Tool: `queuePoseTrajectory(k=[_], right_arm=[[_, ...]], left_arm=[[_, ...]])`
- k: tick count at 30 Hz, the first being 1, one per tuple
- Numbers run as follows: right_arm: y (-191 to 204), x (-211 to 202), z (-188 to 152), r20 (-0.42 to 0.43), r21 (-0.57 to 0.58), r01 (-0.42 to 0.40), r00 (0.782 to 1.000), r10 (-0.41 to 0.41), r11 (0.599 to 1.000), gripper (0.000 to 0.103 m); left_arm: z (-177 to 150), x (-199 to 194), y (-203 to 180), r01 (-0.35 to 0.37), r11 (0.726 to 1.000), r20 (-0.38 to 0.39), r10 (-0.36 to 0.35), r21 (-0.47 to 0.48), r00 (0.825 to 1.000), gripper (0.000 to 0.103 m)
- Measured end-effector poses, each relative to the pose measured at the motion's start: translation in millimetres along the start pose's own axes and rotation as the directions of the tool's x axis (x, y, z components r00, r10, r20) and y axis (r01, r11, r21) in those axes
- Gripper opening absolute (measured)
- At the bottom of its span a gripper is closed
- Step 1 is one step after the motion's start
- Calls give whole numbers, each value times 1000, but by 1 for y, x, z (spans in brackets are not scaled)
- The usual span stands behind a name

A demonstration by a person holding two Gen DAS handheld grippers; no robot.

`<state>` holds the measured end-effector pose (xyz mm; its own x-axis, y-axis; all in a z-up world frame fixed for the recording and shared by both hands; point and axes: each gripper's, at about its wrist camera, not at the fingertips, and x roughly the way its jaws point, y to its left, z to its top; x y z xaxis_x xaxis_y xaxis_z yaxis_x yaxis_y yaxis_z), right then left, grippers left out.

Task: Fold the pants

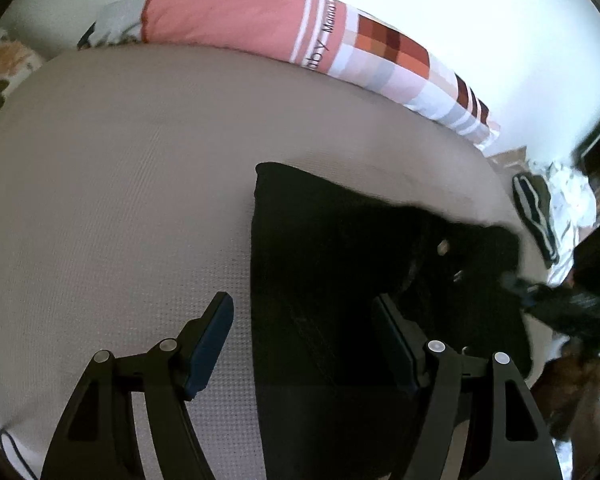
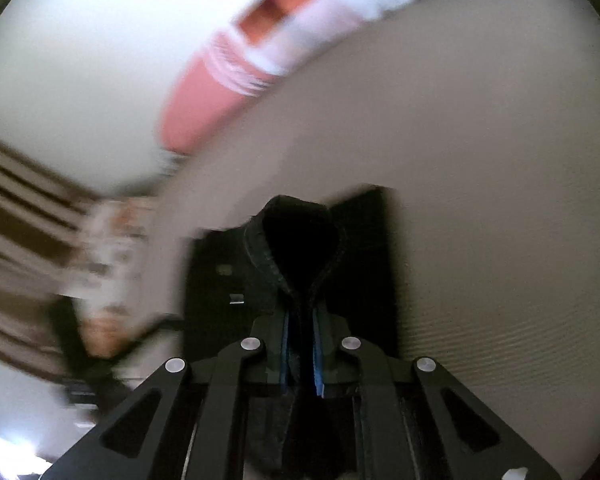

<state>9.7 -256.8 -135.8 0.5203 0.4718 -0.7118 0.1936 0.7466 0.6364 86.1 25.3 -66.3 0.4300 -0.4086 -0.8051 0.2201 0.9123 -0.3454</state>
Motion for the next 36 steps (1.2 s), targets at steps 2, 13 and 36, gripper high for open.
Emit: queuePoseTrajectory(k=[2,13,36], right_arm=[[-9,9,-5,23,-40,28,999,-27,999,9],[9,-22,-12,13,-50,90,996,-90,995,24],[27,-50,-67,5,-103,112,994,-112,988,9]], left_arm=[[0,6,-6,-11,1000,-5,11,21,1000,72],[-23,30,-9,-21,998,-91,25,53,995,72],[-55,9,-22,-45,995,-100,54,92,994,72]])
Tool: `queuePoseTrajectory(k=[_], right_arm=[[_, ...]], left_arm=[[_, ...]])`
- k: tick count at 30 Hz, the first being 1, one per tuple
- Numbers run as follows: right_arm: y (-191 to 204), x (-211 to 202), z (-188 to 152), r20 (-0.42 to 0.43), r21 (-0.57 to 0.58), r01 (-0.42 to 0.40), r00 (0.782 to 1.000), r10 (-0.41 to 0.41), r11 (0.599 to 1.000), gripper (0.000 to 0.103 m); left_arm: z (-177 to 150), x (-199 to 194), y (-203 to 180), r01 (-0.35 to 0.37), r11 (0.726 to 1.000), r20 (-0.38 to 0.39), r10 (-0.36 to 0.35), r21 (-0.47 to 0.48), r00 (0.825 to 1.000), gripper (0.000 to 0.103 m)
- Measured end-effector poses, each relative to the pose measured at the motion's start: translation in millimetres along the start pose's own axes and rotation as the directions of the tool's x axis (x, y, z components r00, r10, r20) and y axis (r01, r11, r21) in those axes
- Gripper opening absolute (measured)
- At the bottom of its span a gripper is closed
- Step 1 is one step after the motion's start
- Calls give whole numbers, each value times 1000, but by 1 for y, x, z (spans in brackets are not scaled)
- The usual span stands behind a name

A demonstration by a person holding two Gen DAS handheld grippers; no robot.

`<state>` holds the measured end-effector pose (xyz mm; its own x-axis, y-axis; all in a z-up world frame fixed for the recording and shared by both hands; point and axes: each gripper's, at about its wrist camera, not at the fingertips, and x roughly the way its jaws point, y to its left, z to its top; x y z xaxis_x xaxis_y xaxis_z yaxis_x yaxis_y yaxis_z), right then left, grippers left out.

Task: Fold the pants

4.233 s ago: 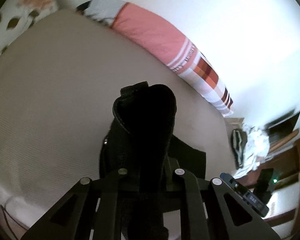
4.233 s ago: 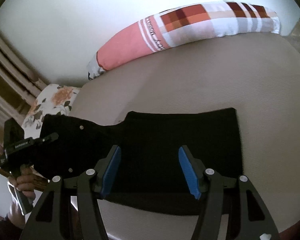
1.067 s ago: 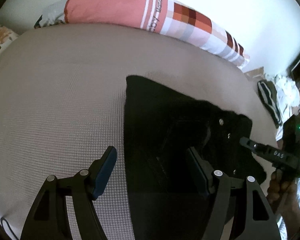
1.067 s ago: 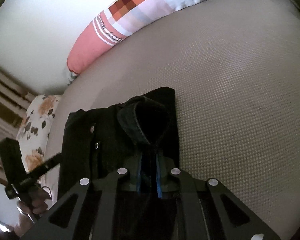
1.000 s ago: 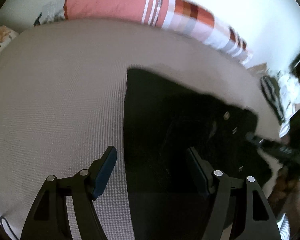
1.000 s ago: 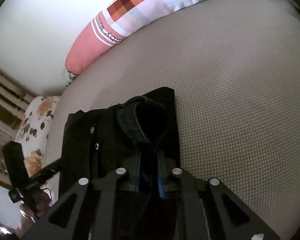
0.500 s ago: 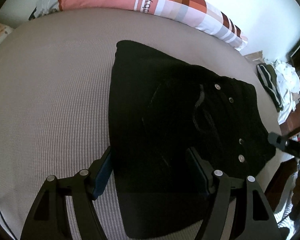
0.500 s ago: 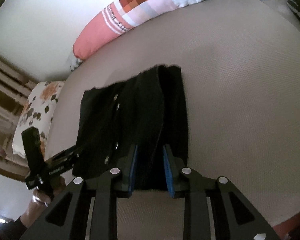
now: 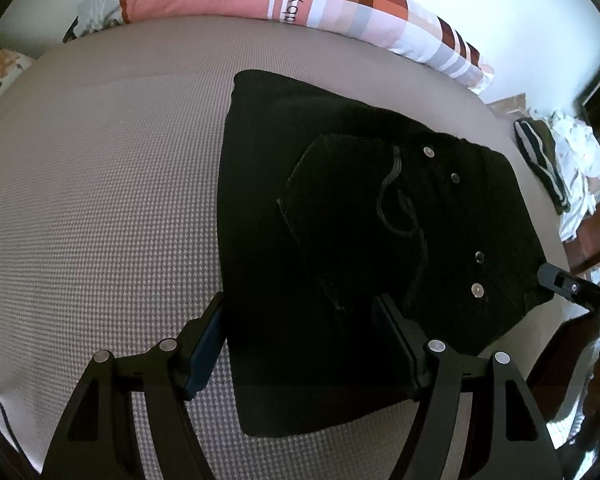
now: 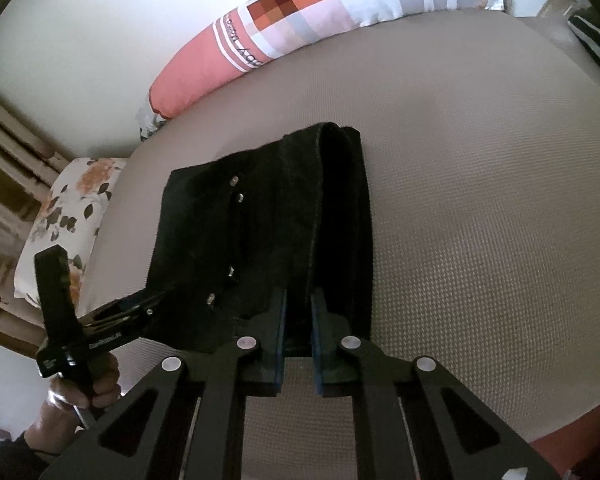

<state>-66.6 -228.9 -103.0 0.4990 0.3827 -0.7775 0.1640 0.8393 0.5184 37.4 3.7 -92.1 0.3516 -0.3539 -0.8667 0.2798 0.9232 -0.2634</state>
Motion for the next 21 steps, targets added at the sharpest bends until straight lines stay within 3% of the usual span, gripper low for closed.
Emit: queuePoseTrajectory(k=[16,21], right_arm=[[-22,20,-3,-28,84,-15,999,17,996,10],[-17,17,-2,-19,76,4,1000,-2,997,17]], left_arm=[[3,2,-5,-27,999,8,26,17,1000,74],[0,1,-5,-28,1000,13,28,14,1000,74]])
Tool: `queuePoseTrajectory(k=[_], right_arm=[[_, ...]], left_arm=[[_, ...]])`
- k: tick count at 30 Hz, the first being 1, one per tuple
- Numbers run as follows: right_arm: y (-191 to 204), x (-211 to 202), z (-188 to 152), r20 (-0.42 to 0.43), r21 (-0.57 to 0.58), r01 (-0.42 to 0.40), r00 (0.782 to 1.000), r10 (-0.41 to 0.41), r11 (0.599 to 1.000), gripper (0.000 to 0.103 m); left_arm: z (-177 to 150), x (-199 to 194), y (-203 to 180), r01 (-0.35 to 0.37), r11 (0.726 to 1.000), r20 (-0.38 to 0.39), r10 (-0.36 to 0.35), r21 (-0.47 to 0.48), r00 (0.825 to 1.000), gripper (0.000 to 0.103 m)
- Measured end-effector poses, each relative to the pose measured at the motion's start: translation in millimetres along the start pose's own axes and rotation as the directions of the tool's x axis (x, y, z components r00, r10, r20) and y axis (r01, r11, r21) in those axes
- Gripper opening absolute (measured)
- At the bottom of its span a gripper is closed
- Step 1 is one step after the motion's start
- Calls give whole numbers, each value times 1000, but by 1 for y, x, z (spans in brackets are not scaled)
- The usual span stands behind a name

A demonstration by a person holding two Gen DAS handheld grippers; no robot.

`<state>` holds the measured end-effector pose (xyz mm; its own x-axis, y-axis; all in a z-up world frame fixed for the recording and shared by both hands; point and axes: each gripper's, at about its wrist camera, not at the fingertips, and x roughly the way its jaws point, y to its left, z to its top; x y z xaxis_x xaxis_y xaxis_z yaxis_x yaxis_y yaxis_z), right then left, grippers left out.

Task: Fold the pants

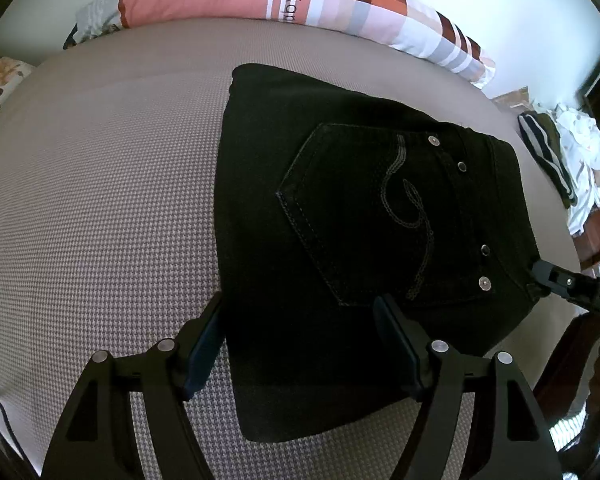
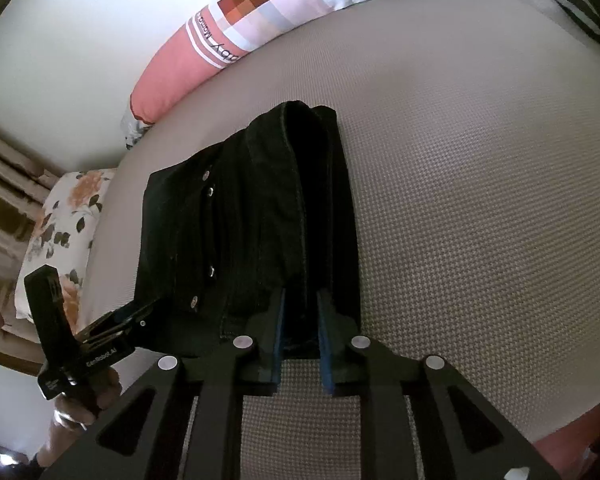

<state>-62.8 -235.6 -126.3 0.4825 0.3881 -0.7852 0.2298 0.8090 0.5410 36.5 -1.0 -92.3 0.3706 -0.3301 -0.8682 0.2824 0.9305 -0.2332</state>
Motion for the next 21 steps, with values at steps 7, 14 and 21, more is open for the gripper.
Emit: queuePoseTrajectory(k=[7,14,21], right_arm=[[1,-3,3,7,-8,60,998,-60,998,39],[0,-5,7,11,-14,64,998,-64,998,48],[3,3,18,-20,-45,64,998,-65,997,51]], left_arm=[[-2,-2,-1,-16,1000,12,16,-15,1000,77],[-4,-4,0,-15,1000,6,15,-25,1000,77],[-3,-3,4,0,1000,-2,0,-14,1000,77]])
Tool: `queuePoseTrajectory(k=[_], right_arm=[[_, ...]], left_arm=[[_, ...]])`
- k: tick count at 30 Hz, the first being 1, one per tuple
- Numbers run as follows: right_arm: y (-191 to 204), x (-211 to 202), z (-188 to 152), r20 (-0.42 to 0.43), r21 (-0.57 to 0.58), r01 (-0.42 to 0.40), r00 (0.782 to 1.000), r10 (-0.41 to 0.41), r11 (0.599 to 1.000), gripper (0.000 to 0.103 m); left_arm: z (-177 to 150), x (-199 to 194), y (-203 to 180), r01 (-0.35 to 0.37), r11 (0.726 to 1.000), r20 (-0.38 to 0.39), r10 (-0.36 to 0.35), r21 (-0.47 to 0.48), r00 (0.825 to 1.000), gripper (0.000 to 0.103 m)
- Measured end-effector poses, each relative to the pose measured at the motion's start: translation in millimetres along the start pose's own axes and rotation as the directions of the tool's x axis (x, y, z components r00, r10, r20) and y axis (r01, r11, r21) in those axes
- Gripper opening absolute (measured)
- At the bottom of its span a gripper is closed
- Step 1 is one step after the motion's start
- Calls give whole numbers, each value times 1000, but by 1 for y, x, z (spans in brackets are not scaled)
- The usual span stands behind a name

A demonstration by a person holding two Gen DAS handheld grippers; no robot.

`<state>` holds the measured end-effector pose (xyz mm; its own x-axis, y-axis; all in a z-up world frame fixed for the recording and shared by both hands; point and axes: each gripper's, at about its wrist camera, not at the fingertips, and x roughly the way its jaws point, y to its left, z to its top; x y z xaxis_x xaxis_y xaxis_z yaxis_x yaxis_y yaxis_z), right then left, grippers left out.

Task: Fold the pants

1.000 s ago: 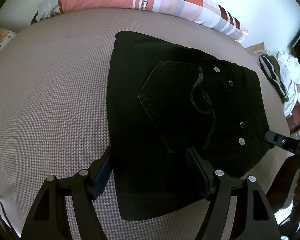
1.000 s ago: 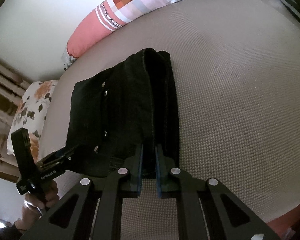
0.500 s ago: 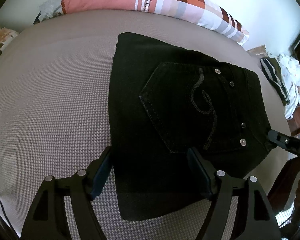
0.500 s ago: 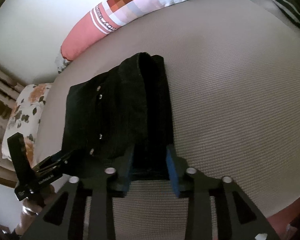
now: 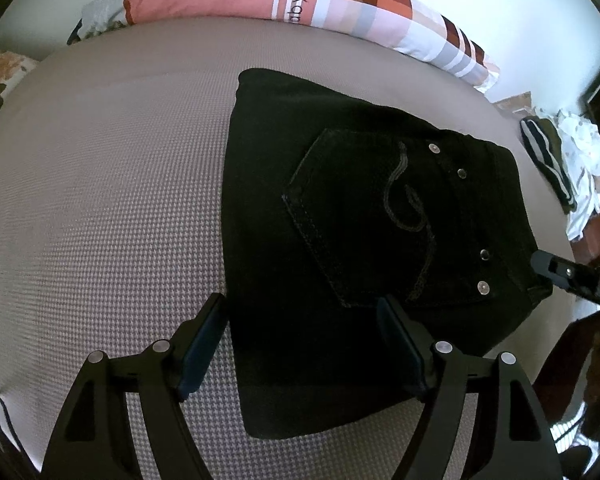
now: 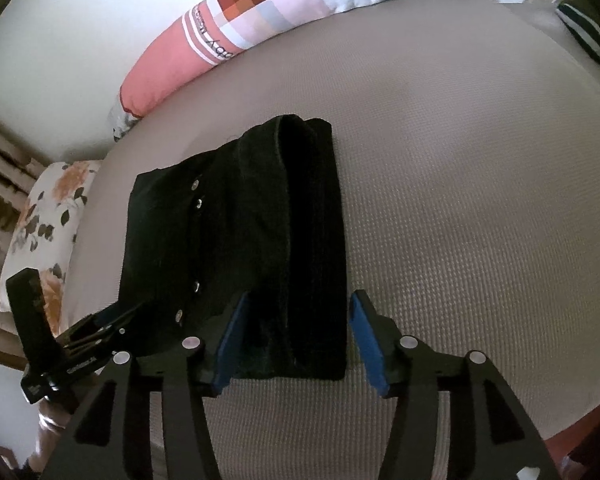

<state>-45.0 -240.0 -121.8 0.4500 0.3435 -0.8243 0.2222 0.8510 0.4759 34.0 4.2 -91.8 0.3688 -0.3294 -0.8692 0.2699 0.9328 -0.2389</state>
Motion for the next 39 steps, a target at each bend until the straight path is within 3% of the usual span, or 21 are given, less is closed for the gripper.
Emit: queuePoseTrajectory(k=[13,20,28,39], right_arm=[[-10,21,20,-37,16,-26,999,27,1000,58],[-22,30,22,-62,55,-96,993,99,994,58],[-34,34,26,-91,89,-195,975,203,977,59],[-60,35,27,-96,186,-336,929,357,924,60]], left_arm=[[12,-2,8,-32,999,5,32,-12,999,77],[19,2,12,-13,999,-26,13,-33,1000,77],[22,7,16,17,999,-48,-19,-37,999,77],[25,10,25,89,994,-73,-93,-67,993,77]])
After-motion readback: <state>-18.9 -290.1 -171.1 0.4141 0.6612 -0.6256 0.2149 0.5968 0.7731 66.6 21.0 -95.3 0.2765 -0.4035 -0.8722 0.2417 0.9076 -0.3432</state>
